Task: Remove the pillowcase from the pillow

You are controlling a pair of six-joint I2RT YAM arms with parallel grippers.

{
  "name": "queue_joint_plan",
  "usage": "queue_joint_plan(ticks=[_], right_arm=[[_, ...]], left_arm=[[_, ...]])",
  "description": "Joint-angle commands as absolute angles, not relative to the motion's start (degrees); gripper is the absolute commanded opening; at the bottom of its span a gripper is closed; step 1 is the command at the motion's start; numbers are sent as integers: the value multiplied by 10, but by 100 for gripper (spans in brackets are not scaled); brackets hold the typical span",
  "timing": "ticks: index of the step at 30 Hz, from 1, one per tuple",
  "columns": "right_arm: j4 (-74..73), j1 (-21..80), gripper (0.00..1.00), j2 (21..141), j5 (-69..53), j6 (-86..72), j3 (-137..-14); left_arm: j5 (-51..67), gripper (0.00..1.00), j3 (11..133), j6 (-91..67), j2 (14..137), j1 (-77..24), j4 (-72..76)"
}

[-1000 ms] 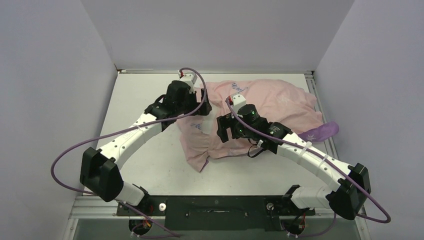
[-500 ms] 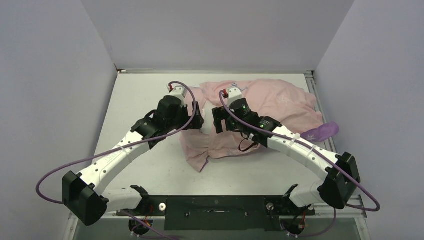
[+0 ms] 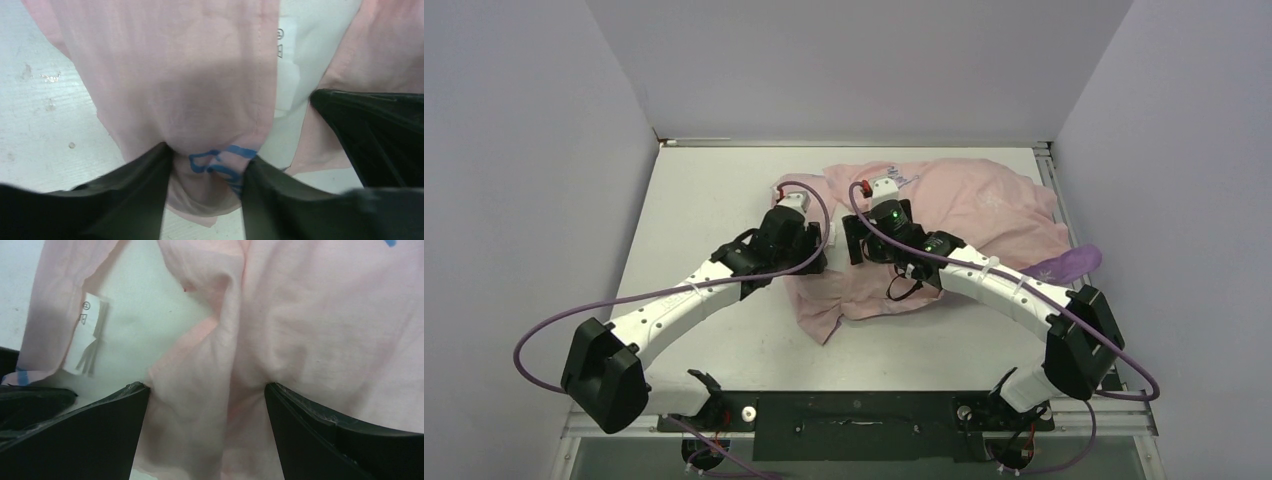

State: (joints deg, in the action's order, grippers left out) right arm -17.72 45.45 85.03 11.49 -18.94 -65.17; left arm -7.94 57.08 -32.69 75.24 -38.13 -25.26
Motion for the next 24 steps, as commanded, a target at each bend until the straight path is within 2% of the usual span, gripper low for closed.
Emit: queue_joint_plan(ticks=[1, 5, 8, 15, 18, 24], right_arm=[[-184, 432, 90, 853, 181, -213, -636], [-189, 395, 90, 841, 172, -234, -609], [-191, 365, 90, 834, 156, -245, -597], [-195, 347, 90, 828, 148, -243, -596], [-201, 347, 90, 826, 143, -240, -602], [-202, 385, 90, 794, 101, -182, -654]], left_arm=[[-100, 41, 528, -339, 721, -371, -234], [-88, 32, 484, -355, 682, -348, -233], [-78, 19, 456, -369, 654, -329, -235], [-69, 10, 404, -395, 593, -303, -250], [-55, 0, 374, -411, 575, -289, -247], [8, 0, 331, -436, 563, -281, -169]])
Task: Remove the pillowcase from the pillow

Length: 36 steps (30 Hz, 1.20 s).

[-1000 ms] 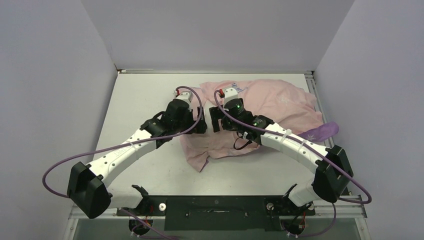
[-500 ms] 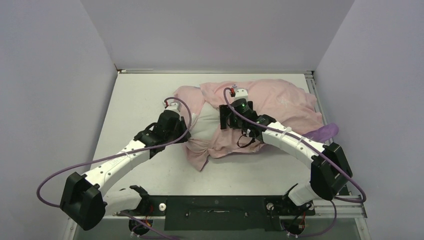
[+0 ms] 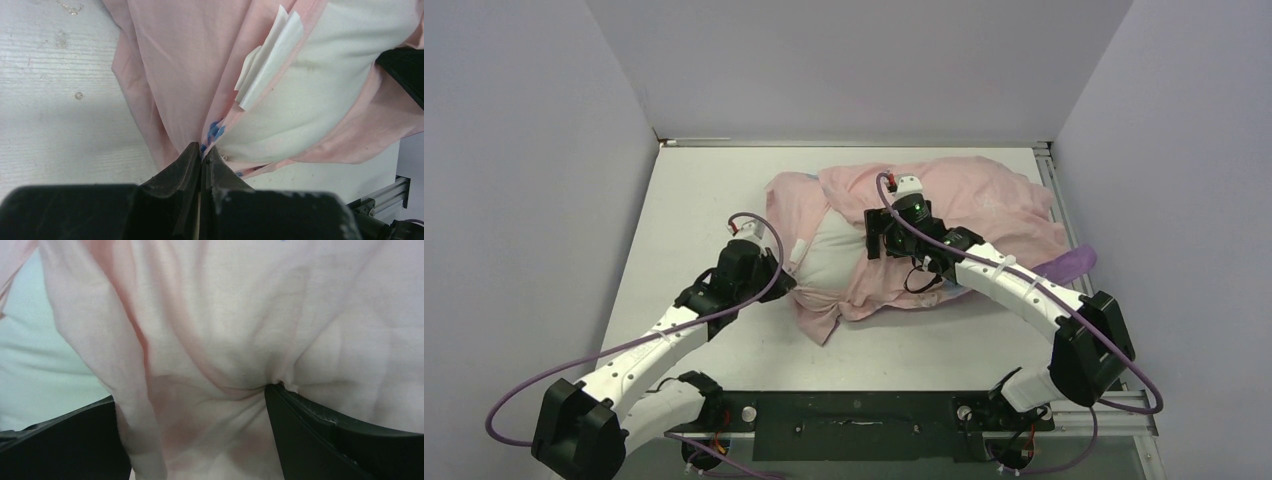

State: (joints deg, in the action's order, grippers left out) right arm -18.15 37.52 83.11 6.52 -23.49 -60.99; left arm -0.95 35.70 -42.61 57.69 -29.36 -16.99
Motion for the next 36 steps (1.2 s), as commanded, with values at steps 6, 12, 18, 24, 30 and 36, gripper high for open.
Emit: queue_joint_plan(ticks=[6, 12, 18, 24, 30, 36], right_arm=[[-216, 467, 90, 790, 82, -146, -728], [-189, 551, 90, 814, 50, -121, -756], [-210, 584, 90, 891, 45, -129, -773], [-224, 586, 90, 959, 93, -130, -759], [-235, 586, 91, 1028, 174, -107, -743], [-254, 586, 69, 1074, 276, -73, -749]], left_arm=[[41, 0, 302, -458, 562, -281, -117], [55, 0, 288, -464, 559, -281, -97], [55, 0, 281, -468, 548, -281, -92], [56, 0, 271, -473, 537, -281, -88], [56, 0, 268, -473, 529, -281, -90], [58, 0, 273, -466, 531, -281, -95]])
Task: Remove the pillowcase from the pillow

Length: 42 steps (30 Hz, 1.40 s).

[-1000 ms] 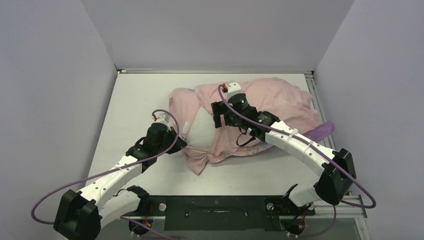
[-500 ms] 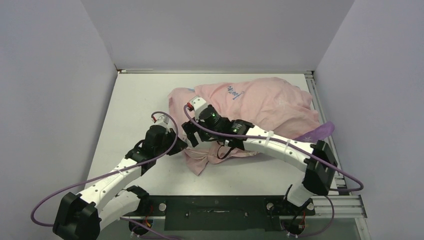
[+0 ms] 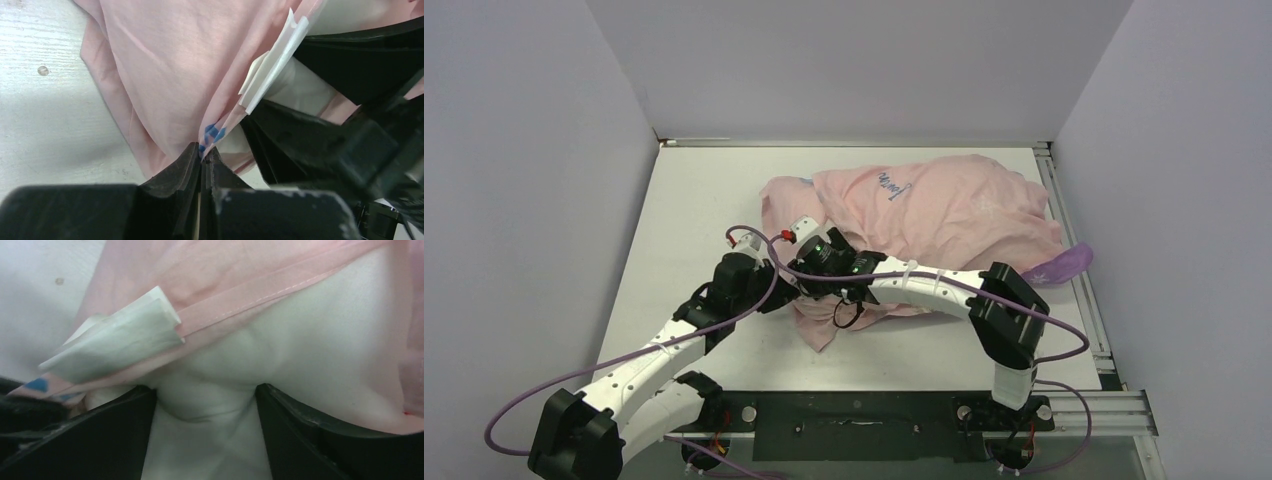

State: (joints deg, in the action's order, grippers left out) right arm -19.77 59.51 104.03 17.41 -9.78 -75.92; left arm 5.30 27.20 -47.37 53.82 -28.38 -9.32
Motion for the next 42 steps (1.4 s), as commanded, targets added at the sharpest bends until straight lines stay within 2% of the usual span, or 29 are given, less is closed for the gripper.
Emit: queue_joint_plan(ticks=[1, 3, 6, 15, 24, 29, 35, 42], right_arm=[[-251, 586, 55, 1071, 281, -69, -748], [-241, 585, 32, 1058, 286, -64, -749], [-236, 582, 6, 1036, 287, -68, -760], [-177, 511, 5, 911, 187, -92, -759], [-144, 381, 5, 793, 34, -153, -749], [-125, 312, 5, 749, -94, -205, -733], [-97, 301, 5, 715, -272, -181, -675], [-214, 313, 5, 726, -369, -95, -588]], left_arm=[[57, 0, 274, -465, 532, -281, -97], [57, 0, 277, -463, 533, -281, -100], [54, 0, 282, -459, 535, -280, -104], [47, 0, 298, -451, 544, -278, -110], [19, 0, 306, -429, 541, -263, -130], [-21, 0, 283, -433, 552, -260, -112], [-37, 0, 230, -475, 571, -255, -28], [33, 1, 207, -490, 633, -256, 40]])
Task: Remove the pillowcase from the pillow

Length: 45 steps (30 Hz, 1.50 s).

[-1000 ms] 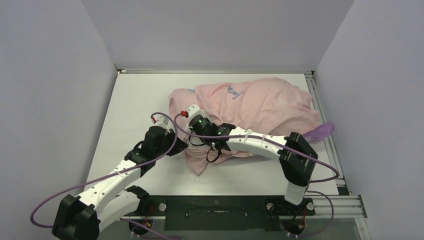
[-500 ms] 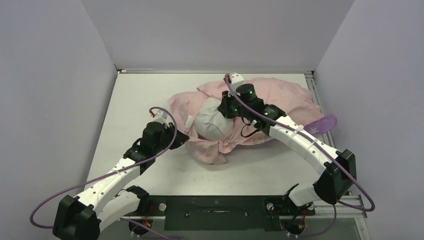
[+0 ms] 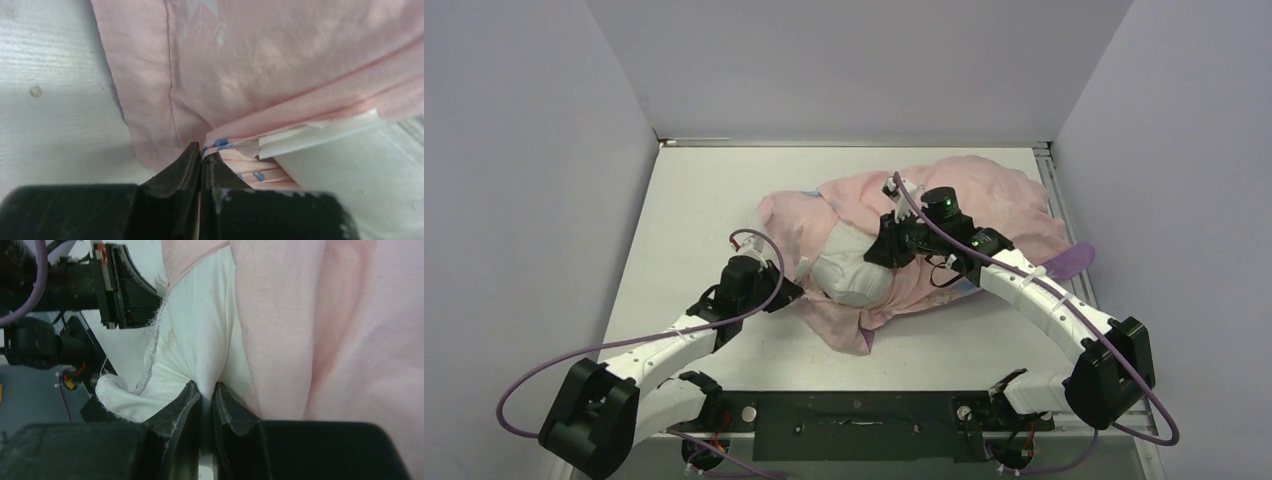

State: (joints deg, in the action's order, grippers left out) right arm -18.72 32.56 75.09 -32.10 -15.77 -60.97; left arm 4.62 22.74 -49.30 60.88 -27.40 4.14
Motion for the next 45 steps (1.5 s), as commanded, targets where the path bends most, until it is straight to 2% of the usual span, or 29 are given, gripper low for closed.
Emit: queue_joint_plan(ticks=[1, 3, 7, 9, 12, 16, 23, 34, 36, 41, 45], right_arm=[[-233, 319, 5, 733, -370, -85, -579], [-264, 333, 5, 753, -366, -75, -570], [-284, 366, 5, 776, -327, -76, -565], [-277, 379, 5, 776, -309, -81, -566], [-271, 390, 5, 778, -291, -85, -570], [-271, 399, 5, 783, -278, -86, -575], [-280, 409, 5, 781, -257, -85, -583], [-278, 412, 5, 765, -227, -97, -582], [-281, 412, 5, 757, -220, -99, -577], [-302, 411, 5, 743, -189, -101, -570], [-314, 403, 5, 730, -169, -107, -561]], left_arm=[[38, 4, 207, -490, 635, -256, 41], [41, 13, 216, -488, 626, -256, 33], [33, 45, 274, -454, 573, -256, -37], [24, 58, 316, -427, 546, -258, -73], [24, 72, 381, -385, 530, -265, -106], [8, 81, 456, -319, 555, -291, -132], [-50, 83, 557, -227, 647, -341, -156], [-124, 83, 606, -172, 766, -379, -154], [-148, 78, 611, -173, 780, -378, -157], [-198, 53, 616, -178, 796, -352, -160], [-192, 41, 605, -187, 796, -297, -157]])
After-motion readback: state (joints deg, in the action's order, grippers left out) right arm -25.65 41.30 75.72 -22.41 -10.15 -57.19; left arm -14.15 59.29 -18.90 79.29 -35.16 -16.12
